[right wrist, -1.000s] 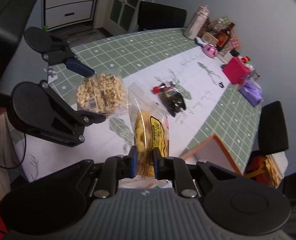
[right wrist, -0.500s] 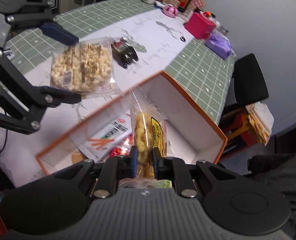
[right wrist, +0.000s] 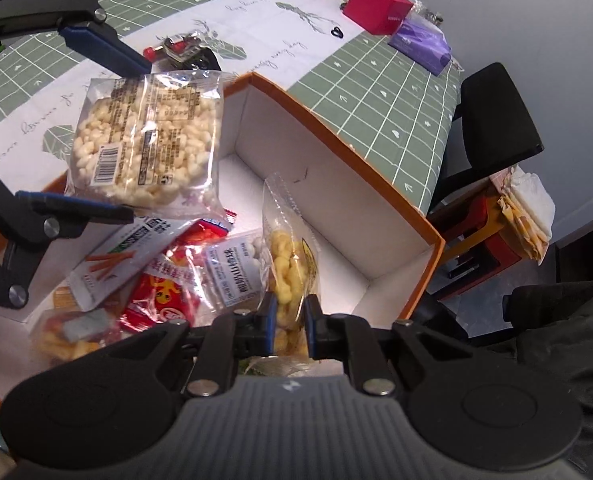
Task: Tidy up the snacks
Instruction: 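Lower both bags into the orange box and open both tools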
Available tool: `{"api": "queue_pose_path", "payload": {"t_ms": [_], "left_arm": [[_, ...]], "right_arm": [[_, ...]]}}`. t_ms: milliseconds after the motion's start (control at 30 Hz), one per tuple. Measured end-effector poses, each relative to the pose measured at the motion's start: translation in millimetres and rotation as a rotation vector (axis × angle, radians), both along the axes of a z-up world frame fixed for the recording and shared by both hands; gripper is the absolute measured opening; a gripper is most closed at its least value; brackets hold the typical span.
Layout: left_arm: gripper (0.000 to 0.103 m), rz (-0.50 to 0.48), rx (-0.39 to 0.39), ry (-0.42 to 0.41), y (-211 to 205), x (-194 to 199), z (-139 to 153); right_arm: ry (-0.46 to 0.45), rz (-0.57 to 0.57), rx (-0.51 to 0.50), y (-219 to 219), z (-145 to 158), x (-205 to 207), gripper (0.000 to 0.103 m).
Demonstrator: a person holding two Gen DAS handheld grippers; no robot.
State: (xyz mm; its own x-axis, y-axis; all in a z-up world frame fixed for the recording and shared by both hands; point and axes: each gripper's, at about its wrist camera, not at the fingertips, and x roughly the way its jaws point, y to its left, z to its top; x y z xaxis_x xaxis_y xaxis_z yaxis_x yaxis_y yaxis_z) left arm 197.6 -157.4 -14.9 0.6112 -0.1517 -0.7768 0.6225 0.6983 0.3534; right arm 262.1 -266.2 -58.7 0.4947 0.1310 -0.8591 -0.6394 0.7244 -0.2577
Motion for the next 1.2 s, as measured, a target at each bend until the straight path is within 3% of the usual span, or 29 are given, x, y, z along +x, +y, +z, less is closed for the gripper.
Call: {"api": "queue_pose_path", "payload": {"t_ms": [233,400,467,533,700,767,967,1200], "left_arm": [[0.085,-0.037,0.086,0.036,-14,24,-18],[0.085,-0.084,0.148,0.014,-22,29,-27],[0.085,-0.098,0.178,0.001,-25,31,-30],[0.085,-0.118,0.195,-0.001,-28,33,-34],[0.085,-0.167,0.231,0.013,-32,37,-40],[0.085,-0.177,0.249,0.022,-34,41,-44],[0.086,-0.212,0.264,0.086,-38,46,-55],[0.092,-0.230,0.268,0.075,-36,42,-56]], "right_arm": [[0.055,-0.009,0.028,-5,-20,25,0.010],[0.121,-0.011,0.109,-7,-32,35,0.010],[0.143,-0.015,0.118,-5,-37,38,0.013],[0.175,-0.039,0.132,-5,-40,43,0.027],[0.192,-0.052,0.162,-6,-40,45,0.031],[0.207,-0.046,0.181,-6,-38,43,0.041],[0.205,-0.046,0.181,-6,-36,38,0.045],[0.189,-0.044,0.199,-6,-36,33,0.047]]}}
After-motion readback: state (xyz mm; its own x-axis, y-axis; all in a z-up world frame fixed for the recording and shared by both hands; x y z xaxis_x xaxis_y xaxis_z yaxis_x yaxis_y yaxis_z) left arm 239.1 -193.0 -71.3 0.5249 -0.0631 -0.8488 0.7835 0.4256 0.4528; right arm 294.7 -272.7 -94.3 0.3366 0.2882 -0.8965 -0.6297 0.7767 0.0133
